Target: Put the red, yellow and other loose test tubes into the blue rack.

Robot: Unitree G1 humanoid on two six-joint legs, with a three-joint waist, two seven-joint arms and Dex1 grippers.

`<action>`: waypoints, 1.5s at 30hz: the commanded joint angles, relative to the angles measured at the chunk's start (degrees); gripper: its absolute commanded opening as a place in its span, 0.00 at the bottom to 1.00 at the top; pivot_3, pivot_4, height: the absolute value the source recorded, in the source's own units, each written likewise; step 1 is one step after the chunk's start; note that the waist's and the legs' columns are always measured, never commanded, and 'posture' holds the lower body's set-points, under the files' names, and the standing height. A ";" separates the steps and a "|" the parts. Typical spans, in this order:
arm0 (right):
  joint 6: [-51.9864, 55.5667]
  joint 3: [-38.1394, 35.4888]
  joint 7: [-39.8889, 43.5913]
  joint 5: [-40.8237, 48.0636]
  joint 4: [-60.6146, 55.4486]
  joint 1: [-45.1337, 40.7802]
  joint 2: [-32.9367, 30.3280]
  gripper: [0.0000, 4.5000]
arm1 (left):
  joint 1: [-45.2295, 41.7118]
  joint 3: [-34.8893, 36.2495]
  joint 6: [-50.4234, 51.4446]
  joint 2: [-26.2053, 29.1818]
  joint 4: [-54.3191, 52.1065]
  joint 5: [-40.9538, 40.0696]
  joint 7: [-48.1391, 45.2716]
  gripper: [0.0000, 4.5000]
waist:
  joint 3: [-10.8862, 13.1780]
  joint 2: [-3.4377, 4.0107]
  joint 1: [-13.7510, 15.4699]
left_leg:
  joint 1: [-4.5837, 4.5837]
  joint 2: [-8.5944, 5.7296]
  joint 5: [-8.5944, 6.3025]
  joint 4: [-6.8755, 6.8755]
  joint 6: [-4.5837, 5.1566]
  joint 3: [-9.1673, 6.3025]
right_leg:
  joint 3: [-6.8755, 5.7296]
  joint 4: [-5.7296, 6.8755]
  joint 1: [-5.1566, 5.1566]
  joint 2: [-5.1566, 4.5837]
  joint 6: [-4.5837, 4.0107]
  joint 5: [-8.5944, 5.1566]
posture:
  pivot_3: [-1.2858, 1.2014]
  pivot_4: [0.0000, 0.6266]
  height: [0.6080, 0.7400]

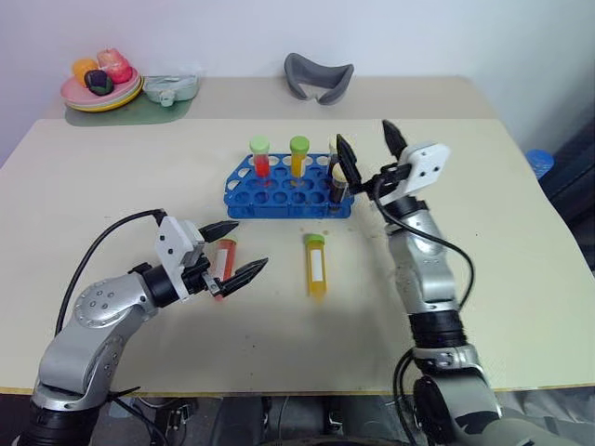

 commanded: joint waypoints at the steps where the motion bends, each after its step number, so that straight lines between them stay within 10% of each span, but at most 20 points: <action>1: 15.20 -2.25 2.36 9.21 -14.14 3.64 -6.25 0.99 | 0.92 3.37 -1.93 1.35 0.71 0.02 -1.34 1.00 | 0.00 0.00 -0.07 | 0.00 0.00 0.00 0.00 0.00 0.00 | 0.00 0.00 0.00 0.00 0.00 0.00 | 0.52 0.24 0.96; 8: 46.38 -6.59 0.75 27.92 -32.10 6.89 -22.86 0.99 | 0.45 5.09 -5.32 2.75 7.07 1.41 -4.58 1.00 | -0.01 0.02 -0.07 | 0.07 0.01 -0.02 0.00 0.04 0.01 | 0.01 0.01 0.01 0.02 -0.02 -0.01 | 0.52 0.24 0.96; 16: 71.45 -5.77 -20.18 57.31 -32.17 -1.32 -26.15 0.99 | -0.27 4.29 -8.65 3.42 11.99 3.15 -7.60 1.00 | -0.04 -0.04 -0.16 | 0.07 0.01 -0.10 0.00 0.18 0.00 | 0.01 0.00 0.02 0.01 -0.02 -0.01 | 0.52 0.24 0.96; 27: 67.21 17.99 -66.27 93.85 -14.59 -17.61 -30.48 0.99 | 0.70 1.84 -4.92 3.21 6.11 1.53 -7.16 1.00 | -0.05 -0.05 -0.26 | -0.08 0.01 -0.02 0.08 0.05 -0.01 | 0.01 0.00 -0.09 -0.02 -0.02 -0.01 | 0.52 0.24 0.96; 45: 68.63 25.61 -85.18 95.74 7.78 -28.51 -14.25 0.99 | 2.82 3.98 -9.58 3.76 11.46 2.90 -10.09 1.00 | -0.06 -0.06 -0.41 | -0.21 0.04 -0.03 0.11 0.07 0.00 | 0.00 0.01 -0.22 -0.01 -0.01 -0.01 | 0.52 0.24 0.96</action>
